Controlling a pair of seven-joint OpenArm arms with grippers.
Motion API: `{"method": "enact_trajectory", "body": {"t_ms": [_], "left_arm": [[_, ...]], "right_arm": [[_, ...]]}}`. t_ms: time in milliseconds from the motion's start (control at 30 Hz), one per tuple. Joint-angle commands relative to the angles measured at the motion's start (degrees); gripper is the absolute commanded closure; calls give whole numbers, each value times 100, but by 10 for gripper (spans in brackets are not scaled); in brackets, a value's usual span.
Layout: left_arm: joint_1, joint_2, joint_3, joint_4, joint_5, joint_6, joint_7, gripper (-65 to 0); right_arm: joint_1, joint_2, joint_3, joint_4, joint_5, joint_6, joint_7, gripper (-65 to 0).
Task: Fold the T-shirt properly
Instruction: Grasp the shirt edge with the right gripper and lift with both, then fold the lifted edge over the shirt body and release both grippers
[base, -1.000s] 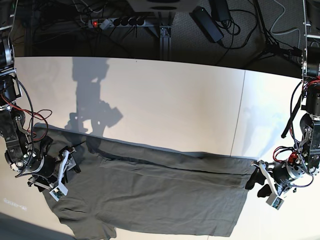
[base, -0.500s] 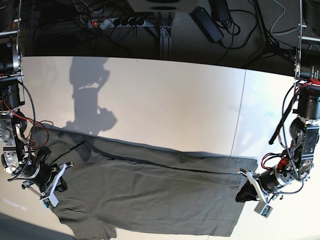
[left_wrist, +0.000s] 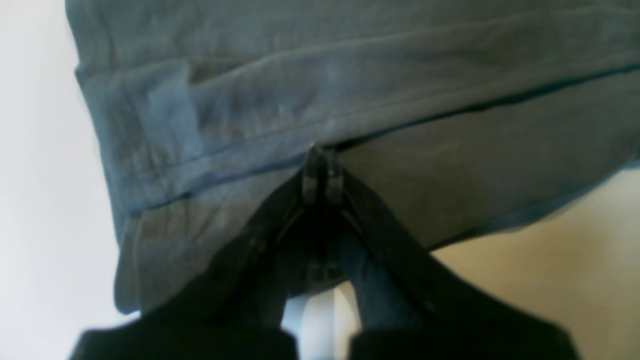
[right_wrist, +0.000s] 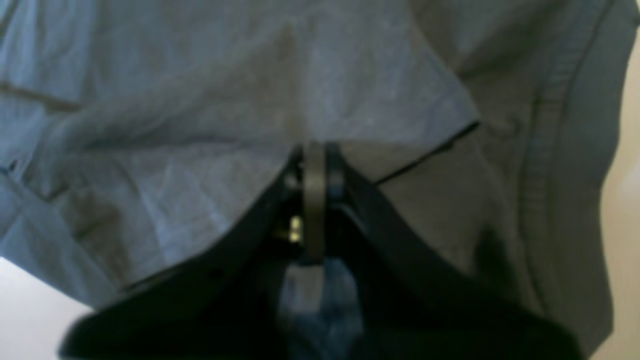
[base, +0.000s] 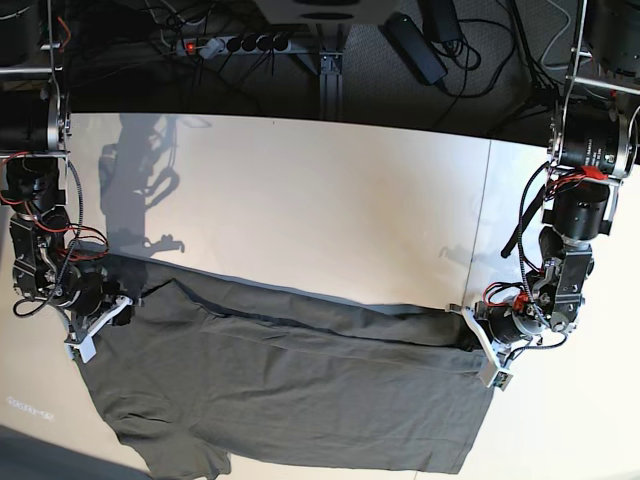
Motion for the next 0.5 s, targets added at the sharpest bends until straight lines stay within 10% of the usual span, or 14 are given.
{"method": "enact_trajectory", "body": {"t_ms": [0, 467], "left_arm": [[-105, -22, -9, 15, 85, 28, 142, 0], [632, -551, -9, 337, 76, -350, 531, 0]], "right_arm": [[2, 63, -4, -7, -138, 295, -345, 0], [-1215, 210, 188, 970, 442, 297, -1126, 0]]}}
